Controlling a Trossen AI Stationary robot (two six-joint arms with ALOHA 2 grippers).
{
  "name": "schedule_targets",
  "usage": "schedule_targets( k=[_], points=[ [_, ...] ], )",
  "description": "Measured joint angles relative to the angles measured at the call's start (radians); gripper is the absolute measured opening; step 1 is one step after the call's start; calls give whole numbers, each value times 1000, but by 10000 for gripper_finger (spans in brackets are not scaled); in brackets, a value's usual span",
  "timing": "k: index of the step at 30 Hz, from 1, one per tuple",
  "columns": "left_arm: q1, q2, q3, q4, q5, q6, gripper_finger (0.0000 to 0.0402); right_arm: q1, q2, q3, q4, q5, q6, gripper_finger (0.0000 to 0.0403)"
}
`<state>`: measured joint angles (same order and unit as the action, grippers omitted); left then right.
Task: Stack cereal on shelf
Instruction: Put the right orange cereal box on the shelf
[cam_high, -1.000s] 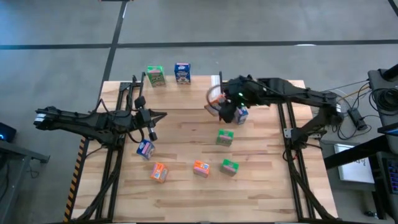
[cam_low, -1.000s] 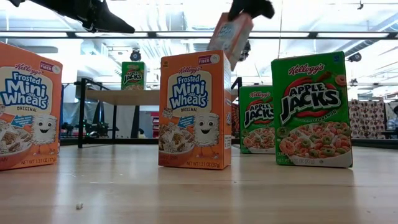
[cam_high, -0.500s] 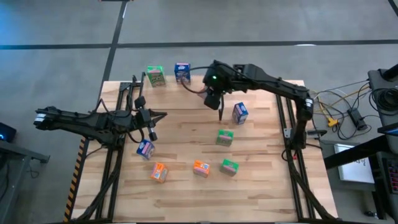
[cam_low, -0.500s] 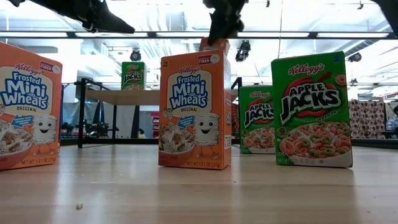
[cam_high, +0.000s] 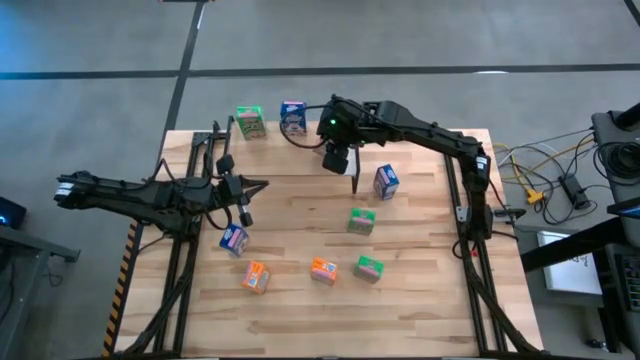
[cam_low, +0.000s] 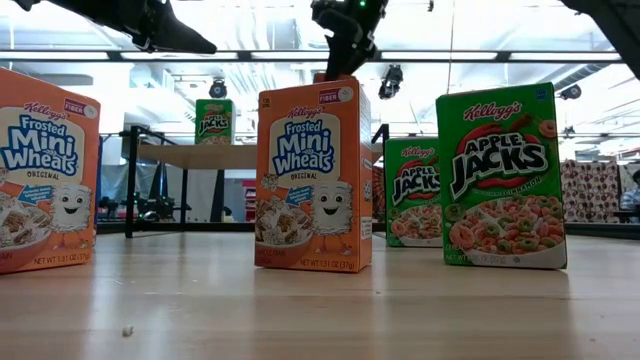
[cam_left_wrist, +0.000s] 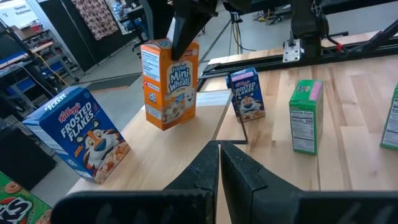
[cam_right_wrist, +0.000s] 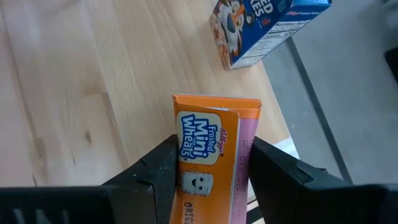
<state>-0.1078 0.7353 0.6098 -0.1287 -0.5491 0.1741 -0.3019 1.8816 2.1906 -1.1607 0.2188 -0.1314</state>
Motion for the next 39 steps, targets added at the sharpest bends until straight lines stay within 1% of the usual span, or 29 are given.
schedule_targets(
  k=[7,11,18,23,27,30,32,35,39],
  points=[
    [0,0,0,0,0,0,0,0,2,0,21,0,5,205],
    [0,0,0,0,0,0,0,0,2,0,41,0,5,220],
    [0,0,0,0,0,0,0,0,-2,0,51,2,18,223],
    [0,0,0,0,1,0,0,3,-46,0,52,34,46,224],
    [0,0,0,1,1,0,0,18,-80,0,51,36,87,222],
    [0,0,0,1,1,0,0,52,-94,0,52,30,100,212],
    [0,0,0,1,1,0,0,81,-98,0,52,16,105,198],
    [0,0,0,1,1,0,0,128,-95,-4,53,10,106,166],
    [0,0,0,0,2,0,0,176,-93,-46,84,10,106,110]
  ],
)
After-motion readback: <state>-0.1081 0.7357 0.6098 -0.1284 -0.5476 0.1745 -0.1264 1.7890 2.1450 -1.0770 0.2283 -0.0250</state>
